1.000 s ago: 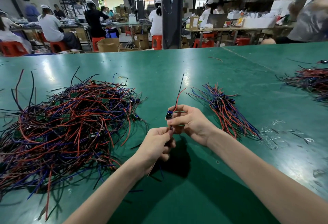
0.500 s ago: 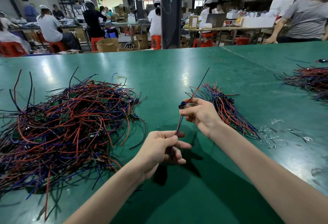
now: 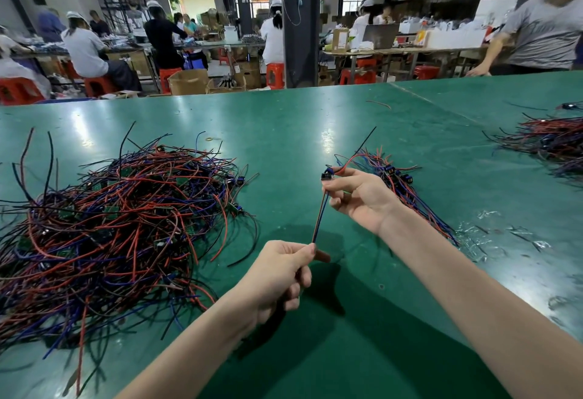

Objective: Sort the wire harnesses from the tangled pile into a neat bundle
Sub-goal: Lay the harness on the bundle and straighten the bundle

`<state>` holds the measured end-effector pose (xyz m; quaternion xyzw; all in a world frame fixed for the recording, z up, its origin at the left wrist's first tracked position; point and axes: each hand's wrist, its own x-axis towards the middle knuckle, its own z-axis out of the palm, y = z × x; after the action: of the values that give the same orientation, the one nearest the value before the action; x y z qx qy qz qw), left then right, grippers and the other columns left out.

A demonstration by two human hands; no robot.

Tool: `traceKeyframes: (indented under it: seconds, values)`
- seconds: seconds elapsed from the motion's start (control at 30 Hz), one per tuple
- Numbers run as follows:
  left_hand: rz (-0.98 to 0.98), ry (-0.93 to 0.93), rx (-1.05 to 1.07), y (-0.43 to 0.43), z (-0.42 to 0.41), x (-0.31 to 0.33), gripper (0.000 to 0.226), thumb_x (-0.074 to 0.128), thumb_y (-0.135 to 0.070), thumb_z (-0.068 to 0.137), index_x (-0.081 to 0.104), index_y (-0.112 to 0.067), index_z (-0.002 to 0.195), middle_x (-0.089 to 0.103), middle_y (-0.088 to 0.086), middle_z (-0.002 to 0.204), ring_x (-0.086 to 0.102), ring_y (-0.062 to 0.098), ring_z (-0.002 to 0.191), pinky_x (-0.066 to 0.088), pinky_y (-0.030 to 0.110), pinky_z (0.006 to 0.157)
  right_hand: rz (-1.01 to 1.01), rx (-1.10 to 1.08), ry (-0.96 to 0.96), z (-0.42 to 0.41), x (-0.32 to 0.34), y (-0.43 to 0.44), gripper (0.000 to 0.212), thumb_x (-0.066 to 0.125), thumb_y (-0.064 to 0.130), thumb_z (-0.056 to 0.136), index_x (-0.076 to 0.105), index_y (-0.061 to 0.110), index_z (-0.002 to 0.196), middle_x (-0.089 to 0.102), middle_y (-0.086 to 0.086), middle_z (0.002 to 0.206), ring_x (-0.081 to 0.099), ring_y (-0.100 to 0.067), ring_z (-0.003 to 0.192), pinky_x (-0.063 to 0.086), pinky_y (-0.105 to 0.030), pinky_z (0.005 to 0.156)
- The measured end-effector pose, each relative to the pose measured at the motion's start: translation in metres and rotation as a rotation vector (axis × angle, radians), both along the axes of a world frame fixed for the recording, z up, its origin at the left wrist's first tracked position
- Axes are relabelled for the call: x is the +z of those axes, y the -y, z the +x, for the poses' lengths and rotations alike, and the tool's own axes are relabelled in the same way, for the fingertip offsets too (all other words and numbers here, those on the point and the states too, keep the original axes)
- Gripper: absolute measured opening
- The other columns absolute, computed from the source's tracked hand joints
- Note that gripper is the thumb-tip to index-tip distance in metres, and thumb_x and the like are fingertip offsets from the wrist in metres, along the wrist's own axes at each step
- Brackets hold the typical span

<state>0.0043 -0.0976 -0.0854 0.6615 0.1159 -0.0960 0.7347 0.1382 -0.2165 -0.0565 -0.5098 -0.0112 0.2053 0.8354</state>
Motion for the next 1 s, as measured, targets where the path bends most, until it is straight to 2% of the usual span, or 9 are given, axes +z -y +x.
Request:
traceKeyframes:
  seconds: [0.17,0.3,0.43,0.57,0.67,0.87,1.0]
  values:
    - [-0.058,0.059,-0.036,0.014,-0.003,0.0,0.023,0.03,-0.004,0.103,0.051,0.0,0.111,0.057,0.002,0.053,0.037,0.006,0.031,0.035,0.016,0.033,0.038,0.018,-0.009,0.0,0.005,0.003,0.031,0.054,-0.019,0.077,0.053,0.012,0.08,0.062,-0.006,0.055,0.056,-0.011,0.042,0.037,-0.016,0.04]
    - [-0.007,0.121,-0.176,0.013,-0.006,0.001,0.021,0.039,-0.008,0.101,0.056,0.003,0.107,0.069,0.005,0.067,0.046,0.008,0.035,0.043,0.019,0.036,-0.006,-0.017,0.02,0.003,0.002,0.005,0.034,0.054,-0.021,0.076,0.054,0.011,0.083,0.065,-0.008,0.057,0.058,-0.012,0.042,0.037,-0.016,0.041]
    - [-0.031,0.135,-0.214,0.003,-0.006,0.003,0.02,0.05,-0.015,0.095,0.066,-0.003,0.092,0.072,0.008,0.077,0.045,0.005,0.035,0.041,0.017,0.036,-0.145,-0.049,0.146,0.004,-0.004,0.003,0.036,0.06,-0.022,0.071,0.057,0.012,0.083,0.065,-0.001,0.057,0.057,-0.01,0.046,0.04,-0.017,0.042]
    - [-0.108,0.096,-0.198,0.0,-0.005,0.004,0.026,0.062,-0.028,0.077,0.069,-0.005,0.087,0.073,0.008,0.08,0.041,0.003,0.034,0.038,0.015,0.035,-0.248,-0.084,0.25,0.003,-0.007,0.002,0.038,0.064,-0.02,0.068,0.059,0.015,0.08,0.062,-0.003,0.068,0.057,-0.014,0.059,0.041,-0.02,0.051]
    - [-0.128,0.064,-0.169,-0.001,-0.005,0.004,0.028,0.065,-0.028,0.071,0.07,-0.006,0.086,0.073,0.007,0.081,0.04,0.002,0.034,0.037,0.015,0.035,-0.28,-0.109,0.295,0.003,-0.007,0.001,0.037,0.066,-0.019,0.068,0.06,0.016,0.08,0.062,-0.002,0.07,0.057,-0.014,0.062,0.041,-0.023,0.055]
    - [-0.121,0.055,-0.136,-0.002,-0.003,0.001,0.03,0.066,-0.028,0.069,0.069,-0.005,0.088,0.074,0.008,0.082,0.04,0.002,0.034,0.037,0.015,0.035,-0.284,-0.15,0.316,0.004,-0.006,0.002,0.037,0.066,-0.018,0.066,0.06,0.016,0.079,0.064,-0.002,0.07,0.058,-0.014,0.062,0.041,-0.023,0.054]
    - [-0.113,0.047,-0.147,-0.003,-0.002,-0.001,0.022,0.06,-0.024,0.084,0.069,-0.005,0.089,0.074,0.01,0.084,0.042,0.003,0.036,0.039,0.016,0.037,-0.274,-0.158,0.309,0.003,-0.007,0.003,0.037,0.066,-0.018,0.066,0.06,0.016,0.079,0.065,-0.004,0.072,0.058,-0.015,0.063,0.04,-0.022,0.053]
